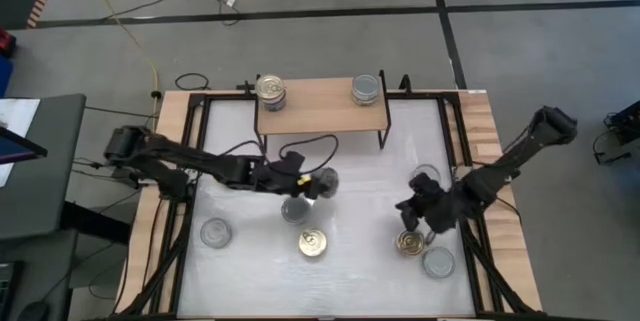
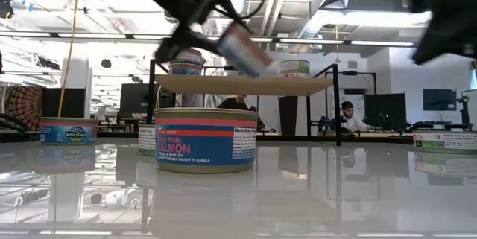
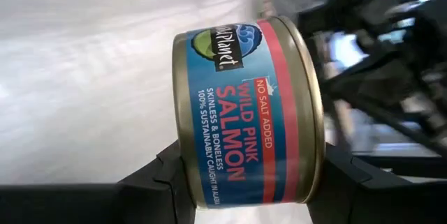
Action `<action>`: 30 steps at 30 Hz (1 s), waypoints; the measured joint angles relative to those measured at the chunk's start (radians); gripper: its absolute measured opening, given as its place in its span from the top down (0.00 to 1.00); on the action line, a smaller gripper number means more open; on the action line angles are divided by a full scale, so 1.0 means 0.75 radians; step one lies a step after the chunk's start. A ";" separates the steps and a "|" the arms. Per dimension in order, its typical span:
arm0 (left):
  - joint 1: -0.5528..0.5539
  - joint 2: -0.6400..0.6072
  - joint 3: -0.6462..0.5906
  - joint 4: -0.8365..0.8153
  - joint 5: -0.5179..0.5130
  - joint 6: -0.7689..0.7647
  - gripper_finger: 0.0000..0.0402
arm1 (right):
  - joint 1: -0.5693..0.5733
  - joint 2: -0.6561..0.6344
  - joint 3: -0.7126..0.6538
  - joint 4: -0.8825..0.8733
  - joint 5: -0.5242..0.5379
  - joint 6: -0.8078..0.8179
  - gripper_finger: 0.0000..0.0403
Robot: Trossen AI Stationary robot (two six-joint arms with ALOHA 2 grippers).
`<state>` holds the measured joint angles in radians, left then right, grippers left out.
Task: Stack canned seafood by type on shelf
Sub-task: Put the blue pink tuna can on the shelf aligned with the stacked blue pink tuna cans
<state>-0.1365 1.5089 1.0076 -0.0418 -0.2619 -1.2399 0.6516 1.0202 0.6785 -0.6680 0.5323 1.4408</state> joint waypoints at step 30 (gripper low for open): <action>-0.301 -0.516 -0.752 0.662 -0.455 -0.173 0.53 | -0.428 0.677 0.067 1.520 0.001 -0.488 0.84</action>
<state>-0.3625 1.1219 0.4437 0.4549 -0.6032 -1.3698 0.3309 1.5279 0.7285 0.4718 0.5328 1.0745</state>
